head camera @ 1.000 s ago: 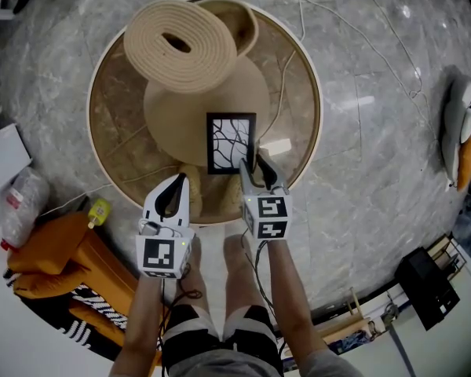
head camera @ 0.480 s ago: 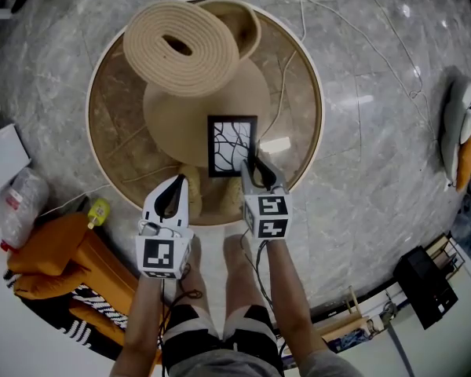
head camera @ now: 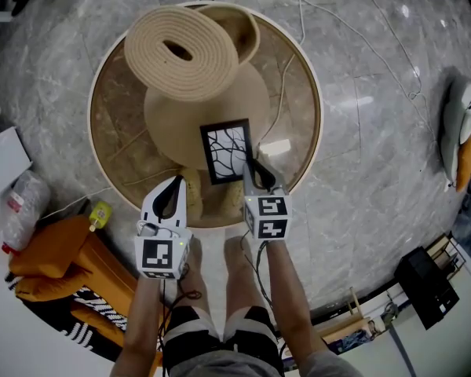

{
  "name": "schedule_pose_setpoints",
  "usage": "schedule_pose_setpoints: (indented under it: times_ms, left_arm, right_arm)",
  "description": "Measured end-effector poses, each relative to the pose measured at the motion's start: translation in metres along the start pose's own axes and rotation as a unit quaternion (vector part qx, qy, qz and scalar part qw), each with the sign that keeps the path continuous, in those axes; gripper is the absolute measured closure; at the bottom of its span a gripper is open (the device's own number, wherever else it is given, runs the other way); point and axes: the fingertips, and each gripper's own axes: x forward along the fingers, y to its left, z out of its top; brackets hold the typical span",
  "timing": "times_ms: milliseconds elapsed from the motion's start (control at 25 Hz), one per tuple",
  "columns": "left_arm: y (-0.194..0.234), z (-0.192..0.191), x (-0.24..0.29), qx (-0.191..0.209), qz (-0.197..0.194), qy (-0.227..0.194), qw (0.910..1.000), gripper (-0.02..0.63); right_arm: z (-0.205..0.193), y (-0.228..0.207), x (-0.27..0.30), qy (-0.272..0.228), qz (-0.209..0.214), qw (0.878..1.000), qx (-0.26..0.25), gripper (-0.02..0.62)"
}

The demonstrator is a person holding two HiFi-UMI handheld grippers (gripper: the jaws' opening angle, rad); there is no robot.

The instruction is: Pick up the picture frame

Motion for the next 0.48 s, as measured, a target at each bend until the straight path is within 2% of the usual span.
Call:
schedule_pose_setpoints:
  times_ms: [200, 480]
  left_arm:
    - [0.002, 0.006, -0.001, 0.009, 0.003, -0.002, 1.0, 0.589]
    - [0.0, 0.026, -0.011, 0.013, 0.001, -0.013, 0.9998, 0.588]
  right_arm:
    - [0.004, -0.004, -0.008, -0.011, -0.006, 1.0, 0.006, 0.532]
    - [0.034, -0.001, -0.032, -0.048, -0.007, 0.999, 0.01, 0.532]
